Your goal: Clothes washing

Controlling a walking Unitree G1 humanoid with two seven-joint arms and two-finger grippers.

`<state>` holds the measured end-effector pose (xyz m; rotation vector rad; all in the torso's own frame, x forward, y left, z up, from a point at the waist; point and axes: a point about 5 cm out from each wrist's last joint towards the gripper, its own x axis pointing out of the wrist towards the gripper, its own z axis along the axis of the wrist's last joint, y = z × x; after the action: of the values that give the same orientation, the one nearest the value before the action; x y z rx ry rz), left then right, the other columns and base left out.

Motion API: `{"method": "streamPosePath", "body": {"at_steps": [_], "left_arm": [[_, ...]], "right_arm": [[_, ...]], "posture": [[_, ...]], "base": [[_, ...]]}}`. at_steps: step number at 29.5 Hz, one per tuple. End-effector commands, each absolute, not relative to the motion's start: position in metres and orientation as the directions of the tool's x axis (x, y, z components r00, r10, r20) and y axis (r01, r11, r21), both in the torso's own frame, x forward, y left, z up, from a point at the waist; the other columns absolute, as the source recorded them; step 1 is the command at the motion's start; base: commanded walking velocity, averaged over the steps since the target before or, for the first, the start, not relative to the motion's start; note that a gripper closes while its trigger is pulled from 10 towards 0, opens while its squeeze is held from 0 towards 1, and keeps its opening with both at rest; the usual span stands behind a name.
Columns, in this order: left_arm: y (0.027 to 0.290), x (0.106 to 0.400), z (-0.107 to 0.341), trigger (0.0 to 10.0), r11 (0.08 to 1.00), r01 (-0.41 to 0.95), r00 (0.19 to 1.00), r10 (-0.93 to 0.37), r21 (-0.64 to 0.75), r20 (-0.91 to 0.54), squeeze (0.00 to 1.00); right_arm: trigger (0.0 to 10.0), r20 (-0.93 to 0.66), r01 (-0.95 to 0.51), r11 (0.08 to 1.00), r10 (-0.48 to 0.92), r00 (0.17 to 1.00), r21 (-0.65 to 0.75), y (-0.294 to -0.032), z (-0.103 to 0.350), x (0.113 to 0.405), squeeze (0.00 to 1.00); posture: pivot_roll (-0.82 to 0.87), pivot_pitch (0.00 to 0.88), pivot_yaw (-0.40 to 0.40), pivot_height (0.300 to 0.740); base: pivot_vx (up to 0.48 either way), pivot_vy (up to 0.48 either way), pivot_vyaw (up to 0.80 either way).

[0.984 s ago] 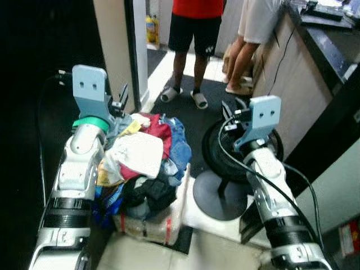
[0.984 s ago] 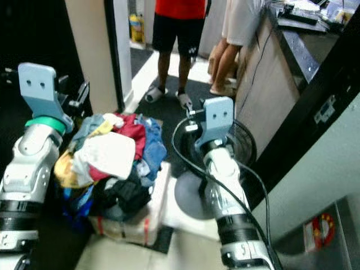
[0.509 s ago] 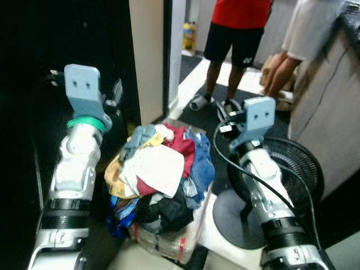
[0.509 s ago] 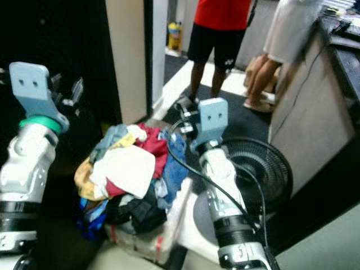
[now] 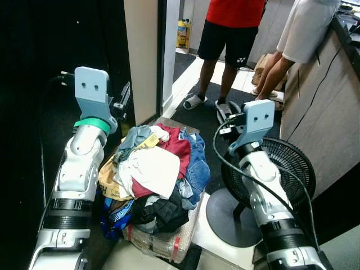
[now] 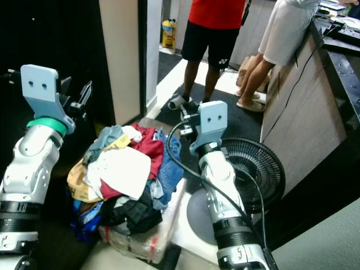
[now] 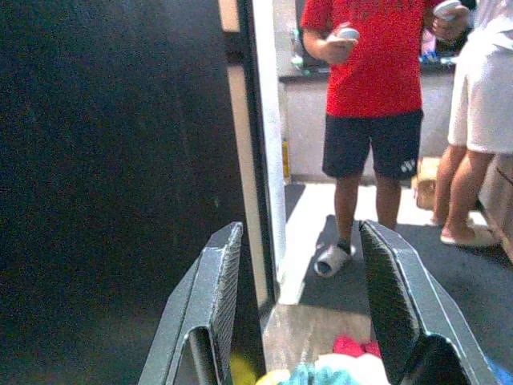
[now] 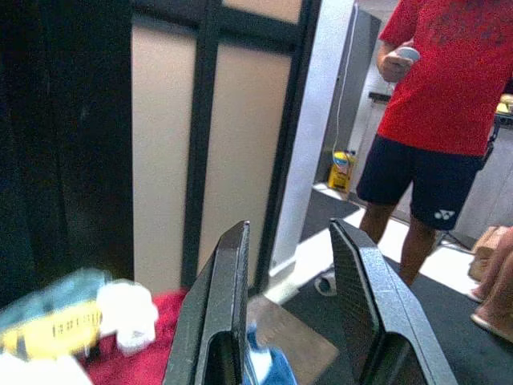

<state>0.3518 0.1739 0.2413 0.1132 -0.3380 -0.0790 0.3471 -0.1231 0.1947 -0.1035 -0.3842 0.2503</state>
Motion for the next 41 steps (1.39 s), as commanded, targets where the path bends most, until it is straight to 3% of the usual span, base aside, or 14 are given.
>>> {"method": "streamPosePath", "body": {"at_steps": [1,7,13,14,19,26,30,32,37,41], "left_arm": [[0.171,0.352,0.221,10.0,0.988,0.077,0.958,-0.111,0.135,0.266,0.00],[0.170,0.342,0.146,10.0,0.997,0.069,0.996,-0.071,0.040,0.054,0.00],[0.162,0.344,0.121,10.0,0.991,0.100,0.993,-0.094,0.093,-0.065,0.00],[0.153,0.349,0.113,10.0,0.979,0.157,0.980,-0.139,0.127,-0.144,0.00],[0.145,0.355,0.112,10.0,0.971,0.203,0.967,-0.179,0.126,-0.181,0.00],[0.118,0.375,0.143,10.0,0.950,0.289,0.955,-0.276,0.121,-0.110,0.00],[0.108,0.383,0.151,10.0,0.939,0.313,0.949,-0.303,0.142,-0.091,0.00],[0.108,0.388,0.159,10.0,0.944,0.306,0.951,-0.298,0.126,-0.080,0.00],[0.113,0.393,0.168,10.0,0.948,0.299,0.954,-0.293,0.110,-0.066,0.00],[0.117,0.395,0.172,10.0,0.948,0.295,0.955,-0.290,0.116,-0.059,0.00]], "right_arm": [[10.0,0.297,-0.212,0.966,0.248,0.922,-0.149,-0.127,0.176,0.346,0.00],[10.0,0.186,-0.220,0.973,0.230,0.955,-0.075,-0.128,0.143,0.342,0.00],[10.0,0.176,-0.242,0.968,0.251,0.952,-0.070,-0.124,0.145,0.346,0.00],[10.0,0.181,-0.268,0.960,0.277,0.944,-0.077,-0.116,0.149,0.350,0.00],[10.0,0.187,-0.290,0.954,0.299,0.936,-0.074,-0.109,0.152,0.353,0.00],[10.0,0.203,-0.296,0.955,0.297,0.933,-0.033,-0.100,0.154,0.352,0.00],[10.0,0.203,-0.238,0.970,0.241,0.949,-0.040,-0.121,0.148,0.344,0.00],[10.0,0.165,-0.157,0.985,0.167,0.972,-0.073,-0.151,0.134,0.336,0.00],[10.0,0.075,-0.089,0.994,0.094,0.993,-0.068,-0.187,0.110,0.324,0.00],[10.0,0.067,-0.123,0.990,0.127,0.990,-0.071,-0.185,0.109,0.325,0.00]], "posture": [[0.05,0.045,-0.002,0.740],[0.05,0.077,-0.036,0.740],[0.06,0.110,-0.051,0.740],[0.07,0.137,-0.058,0.740],[0.07,0.153,-0.056,0.740],[0.05,0.188,-0.011,0.740],[0.01,0.196,0.022,0.740],[-0.03,0.202,0.057,0.740],[-0.05,0.206,0.090,0.740],[-0.05,0.207,0.099,0.740]], "base": [[0.000,0.000,0.00],[0.000,0.000,0.00],[0.000,0.000,0.00],[0.000,0.000,0.00],[0.000,0.000,0.00],[0.000,0.000,0.00],[0.000,0.000,0.00],[0.000,0.000,0.00],[0.000,0.000,0.00],[0.000,0.000,0.00]]}}
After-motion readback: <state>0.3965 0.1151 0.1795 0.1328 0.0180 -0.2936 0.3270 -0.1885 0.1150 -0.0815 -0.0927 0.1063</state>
